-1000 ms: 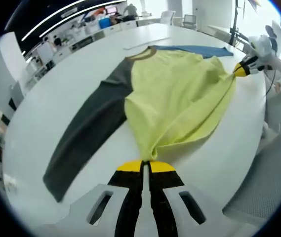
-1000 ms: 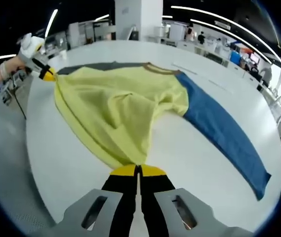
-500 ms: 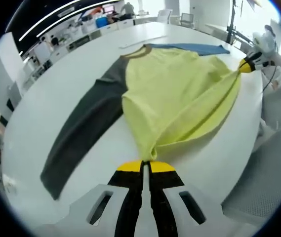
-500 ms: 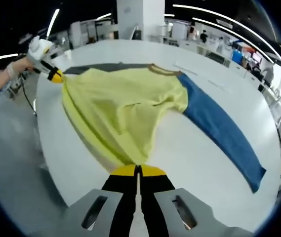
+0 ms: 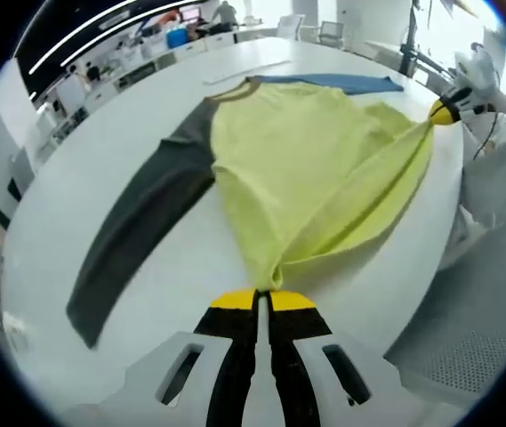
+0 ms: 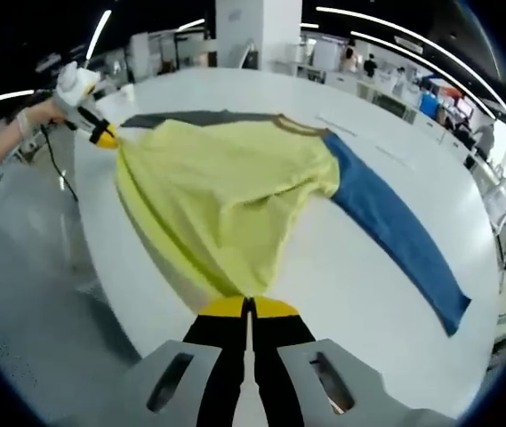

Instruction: Fold the garment on the visible template until the final outline fits inside the template.

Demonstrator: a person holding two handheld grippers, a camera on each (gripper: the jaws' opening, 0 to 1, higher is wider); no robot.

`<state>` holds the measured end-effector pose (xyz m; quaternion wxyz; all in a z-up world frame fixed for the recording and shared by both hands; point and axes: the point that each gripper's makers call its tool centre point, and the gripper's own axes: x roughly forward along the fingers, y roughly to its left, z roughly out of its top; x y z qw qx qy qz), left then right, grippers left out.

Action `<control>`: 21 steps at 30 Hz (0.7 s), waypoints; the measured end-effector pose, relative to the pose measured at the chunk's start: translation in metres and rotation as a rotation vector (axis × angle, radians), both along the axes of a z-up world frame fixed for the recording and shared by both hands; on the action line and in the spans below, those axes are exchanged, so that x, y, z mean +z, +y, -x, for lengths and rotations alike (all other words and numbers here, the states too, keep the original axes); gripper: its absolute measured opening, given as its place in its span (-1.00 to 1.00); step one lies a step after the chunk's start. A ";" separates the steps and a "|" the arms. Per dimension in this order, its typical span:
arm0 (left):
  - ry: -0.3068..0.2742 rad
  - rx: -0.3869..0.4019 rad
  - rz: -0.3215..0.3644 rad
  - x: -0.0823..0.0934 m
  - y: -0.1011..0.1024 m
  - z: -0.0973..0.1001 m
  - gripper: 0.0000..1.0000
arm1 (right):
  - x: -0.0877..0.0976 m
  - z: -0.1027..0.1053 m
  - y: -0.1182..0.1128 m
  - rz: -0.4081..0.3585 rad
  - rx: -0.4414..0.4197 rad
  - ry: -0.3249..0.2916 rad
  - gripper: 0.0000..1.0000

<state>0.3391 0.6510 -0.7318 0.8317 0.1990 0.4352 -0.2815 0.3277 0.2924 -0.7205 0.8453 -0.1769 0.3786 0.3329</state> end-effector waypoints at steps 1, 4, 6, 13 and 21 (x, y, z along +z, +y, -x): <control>0.001 -0.004 0.000 0.000 -0.001 0.002 -1.00 | 0.000 0.001 -0.001 0.003 -0.001 -0.001 -0.96; 0.011 -0.005 0.007 -0.001 -0.002 0.007 -1.00 | 0.000 0.005 -0.004 0.005 -0.004 0.004 -0.96; 0.017 -0.004 0.007 -0.002 -0.003 0.011 -1.00 | 0.000 0.007 -0.006 0.004 -0.011 0.006 -0.96; 0.039 -0.018 0.015 -0.003 -0.010 0.027 -1.00 | -0.004 0.016 -0.012 0.013 -0.028 0.017 -0.96; 0.060 -0.018 0.024 -0.006 -0.013 0.039 -1.00 | -0.007 0.024 -0.016 0.017 -0.036 0.035 -0.97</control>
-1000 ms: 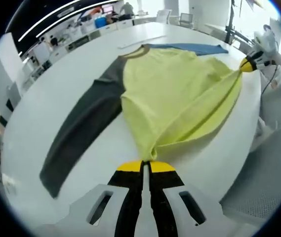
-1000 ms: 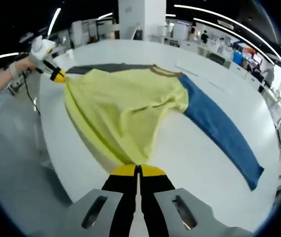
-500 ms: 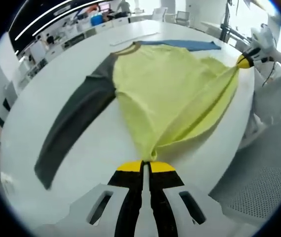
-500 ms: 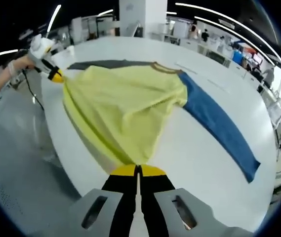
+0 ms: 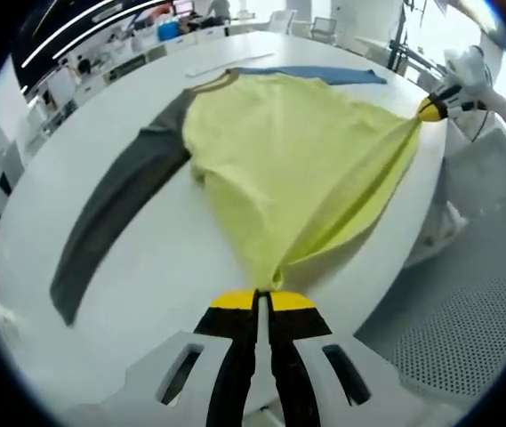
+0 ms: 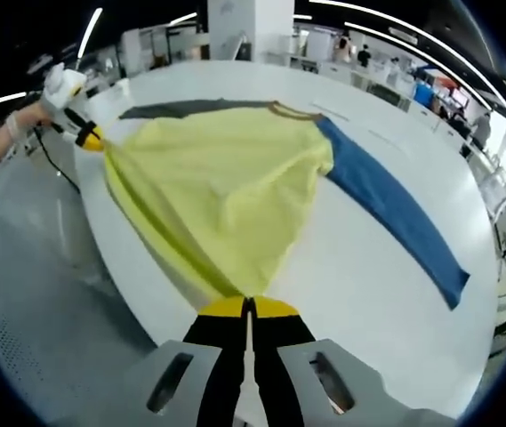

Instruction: Fold the garment on the visible template until the final outline fits inside the template.

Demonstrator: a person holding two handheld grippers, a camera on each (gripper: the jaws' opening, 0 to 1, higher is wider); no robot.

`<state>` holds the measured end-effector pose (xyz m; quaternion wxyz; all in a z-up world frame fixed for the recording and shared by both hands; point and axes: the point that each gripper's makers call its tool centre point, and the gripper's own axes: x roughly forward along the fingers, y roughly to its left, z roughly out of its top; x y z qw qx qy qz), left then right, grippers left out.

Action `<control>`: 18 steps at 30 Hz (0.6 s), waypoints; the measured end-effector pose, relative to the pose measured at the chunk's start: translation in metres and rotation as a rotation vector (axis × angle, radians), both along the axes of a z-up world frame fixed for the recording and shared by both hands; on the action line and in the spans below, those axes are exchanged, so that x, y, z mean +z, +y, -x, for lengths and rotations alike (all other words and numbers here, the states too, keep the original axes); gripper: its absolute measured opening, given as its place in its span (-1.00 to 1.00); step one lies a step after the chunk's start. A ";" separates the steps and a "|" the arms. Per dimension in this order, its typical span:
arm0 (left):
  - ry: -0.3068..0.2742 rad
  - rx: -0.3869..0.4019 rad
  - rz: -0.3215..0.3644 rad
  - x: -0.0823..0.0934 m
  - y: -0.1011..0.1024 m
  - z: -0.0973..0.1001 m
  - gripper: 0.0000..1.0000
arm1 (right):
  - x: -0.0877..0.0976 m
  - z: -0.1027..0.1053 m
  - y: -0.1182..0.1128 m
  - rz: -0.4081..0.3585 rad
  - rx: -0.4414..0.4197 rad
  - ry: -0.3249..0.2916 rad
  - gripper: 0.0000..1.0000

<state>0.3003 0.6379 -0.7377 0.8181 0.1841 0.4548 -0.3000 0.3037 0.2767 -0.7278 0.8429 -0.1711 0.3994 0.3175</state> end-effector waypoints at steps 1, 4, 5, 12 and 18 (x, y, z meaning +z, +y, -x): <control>0.002 -0.001 0.000 0.000 0.000 0.001 -1.00 | 0.000 0.001 0.000 -0.001 -0.001 0.002 -0.97; 0.010 -0.002 -0.011 -0.002 0.003 0.004 -1.00 | -0.002 0.005 0.002 -0.006 0.001 0.013 -0.97; 0.011 -0.002 -0.009 -0.001 0.003 0.005 -1.00 | -0.002 0.007 0.002 -0.005 0.003 0.016 -0.97; 0.021 -0.009 -0.013 -0.003 0.002 0.012 -1.00 | -0.006 0.016 0.002 -0.008 0.002 0.039 -0.97; 0.031 -0.015 -0.017 -0.004 0.003 0.018 -1.00 | -0.008 0.023 0.002 -0.012 0.004 0.058 -0.97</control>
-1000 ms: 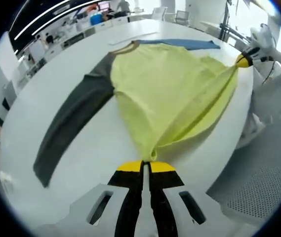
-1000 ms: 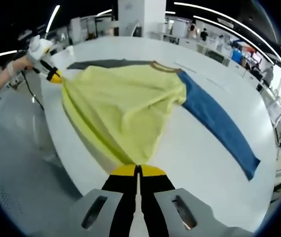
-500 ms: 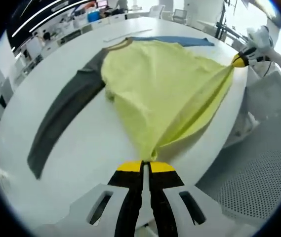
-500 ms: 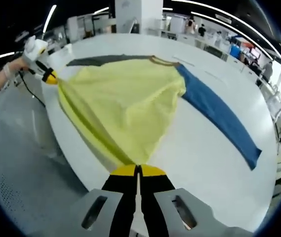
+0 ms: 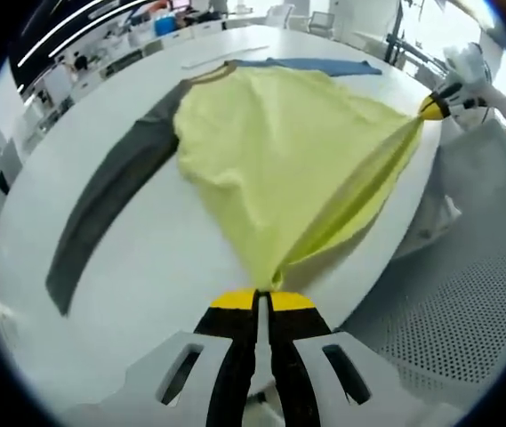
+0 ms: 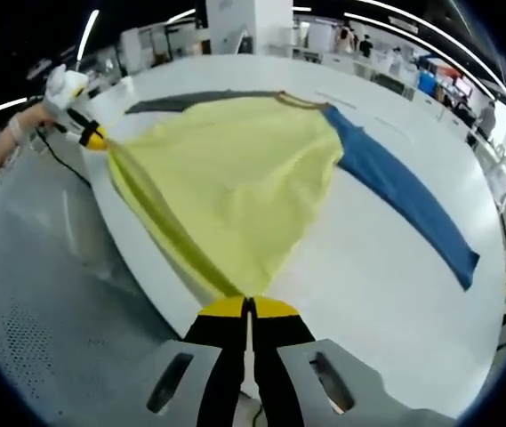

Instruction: Fold the garment on the visible template until the final outline fits inside the template.

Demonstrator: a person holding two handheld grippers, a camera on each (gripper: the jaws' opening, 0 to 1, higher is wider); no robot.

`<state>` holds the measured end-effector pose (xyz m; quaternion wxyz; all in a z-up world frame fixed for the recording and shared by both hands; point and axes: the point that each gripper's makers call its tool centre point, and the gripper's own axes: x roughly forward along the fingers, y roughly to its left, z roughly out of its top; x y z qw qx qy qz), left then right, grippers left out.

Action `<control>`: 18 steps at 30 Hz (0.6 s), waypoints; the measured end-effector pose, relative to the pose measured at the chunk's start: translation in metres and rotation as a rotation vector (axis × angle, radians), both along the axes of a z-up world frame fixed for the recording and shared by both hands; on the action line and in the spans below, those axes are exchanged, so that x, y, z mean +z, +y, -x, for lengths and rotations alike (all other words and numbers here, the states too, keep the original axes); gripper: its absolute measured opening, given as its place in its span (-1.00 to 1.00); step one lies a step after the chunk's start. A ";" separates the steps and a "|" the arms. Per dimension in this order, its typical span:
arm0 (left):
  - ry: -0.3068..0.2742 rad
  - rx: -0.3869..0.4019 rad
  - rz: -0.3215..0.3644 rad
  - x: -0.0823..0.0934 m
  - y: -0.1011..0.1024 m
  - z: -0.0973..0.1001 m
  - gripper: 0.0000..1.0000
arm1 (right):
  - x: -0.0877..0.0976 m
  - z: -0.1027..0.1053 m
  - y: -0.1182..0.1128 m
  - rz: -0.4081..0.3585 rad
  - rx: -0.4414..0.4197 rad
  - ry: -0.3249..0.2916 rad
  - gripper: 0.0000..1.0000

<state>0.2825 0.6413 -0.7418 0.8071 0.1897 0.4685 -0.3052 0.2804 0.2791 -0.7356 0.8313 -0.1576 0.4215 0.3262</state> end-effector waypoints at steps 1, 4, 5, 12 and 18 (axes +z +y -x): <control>0.001 -0.001 0.000 0.000 0.000 0.001 -1.00 | 0.000 0.002 0.000 -0.003 0.001 0.007 -0.97; 0.001 -0.006 0.002 0.000 -0.001 0.005 -1.00 | -0.002 0.005 -0.001 0.001 0.001 0.015 -0.97; 0.005 -0.010 0.004 -0.001 -0.002 0.006 -1.00 | -0.003 0.007 -0.002 0.004 0.000 0.018 -0.97; 0.031 -0.074 -0.024 -0.008 -0.003 0.018 -1.00 | -0.007 0.014 -0.005 0.009 -0.003 0.041 -0.97; 0.069 -0.128 -0.178 -0.013 0.020 0.027 -1.00 | -0.012 0.019 -0.011 0.039 -0.005 0.051 -0.97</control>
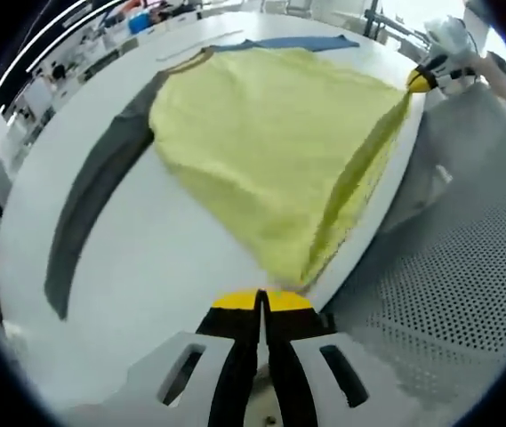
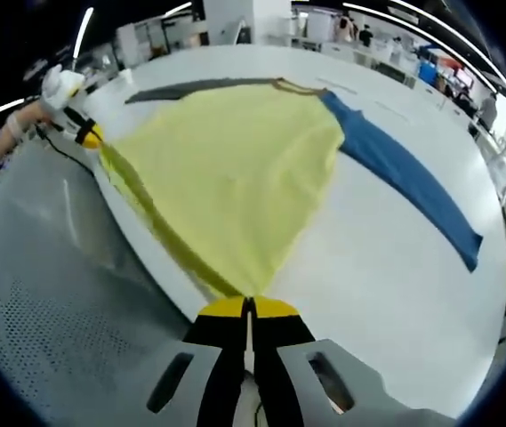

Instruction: Fold the garment on the visible template until the final outline fits inside the template.

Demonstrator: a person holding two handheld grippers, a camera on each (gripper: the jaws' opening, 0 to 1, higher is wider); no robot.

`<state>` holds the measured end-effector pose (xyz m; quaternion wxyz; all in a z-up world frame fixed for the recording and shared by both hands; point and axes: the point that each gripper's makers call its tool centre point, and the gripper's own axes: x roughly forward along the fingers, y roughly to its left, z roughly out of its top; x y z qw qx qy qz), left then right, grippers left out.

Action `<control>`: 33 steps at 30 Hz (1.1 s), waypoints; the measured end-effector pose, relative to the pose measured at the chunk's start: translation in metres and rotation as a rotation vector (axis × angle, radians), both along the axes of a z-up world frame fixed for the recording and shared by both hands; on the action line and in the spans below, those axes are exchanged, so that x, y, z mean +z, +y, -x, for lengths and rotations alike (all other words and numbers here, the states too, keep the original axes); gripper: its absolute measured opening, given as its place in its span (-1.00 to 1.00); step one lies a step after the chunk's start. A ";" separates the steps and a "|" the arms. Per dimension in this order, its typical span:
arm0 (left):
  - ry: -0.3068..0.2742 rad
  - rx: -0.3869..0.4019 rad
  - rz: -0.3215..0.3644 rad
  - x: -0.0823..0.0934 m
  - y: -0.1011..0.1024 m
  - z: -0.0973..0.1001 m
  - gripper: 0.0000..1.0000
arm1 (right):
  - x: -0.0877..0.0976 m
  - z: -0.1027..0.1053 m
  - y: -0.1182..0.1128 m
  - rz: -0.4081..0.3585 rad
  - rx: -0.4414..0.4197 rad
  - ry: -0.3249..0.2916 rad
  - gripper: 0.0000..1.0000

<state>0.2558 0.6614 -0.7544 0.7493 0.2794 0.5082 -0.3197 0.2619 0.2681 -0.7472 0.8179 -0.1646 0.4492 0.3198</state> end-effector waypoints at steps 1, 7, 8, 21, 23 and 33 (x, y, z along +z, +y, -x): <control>-0.008 -0.005 0.007 0.000 -0.001 -0.001 -1.00 | 0.001 0.000 0.000 -0.006 -0.001 0.000 -0.97; -0.004 0.035 0.059 0.004 -0.006 0.000 -1.00 | -0.006 0.005 0.003 0.006 0.009 0.021 -0.97; 0.001 0.036 0.063 0.004 -0.007 0.001 -1.00 | -0.007 0.006 0.003 0.007 0.010 0.023 -0.97; -0.022 0.027 0.114 0.007 -0.019 -0.004 -1.00 | -0.017 0.016 -0.004 0.015 -0.014 0.046 -0.97; -0.034 0.029 0.125 0.005 -0.022 -0.006 -1.00 | -0.017 0.017 -0.003 0.018 -0.010 0.048 -0.97; -0.053 0.043 0.156 0.011 -0.032 -0.005 -1.00 | -0.018 0.018 -0.004 0.012 -0.016 0.049 -0.97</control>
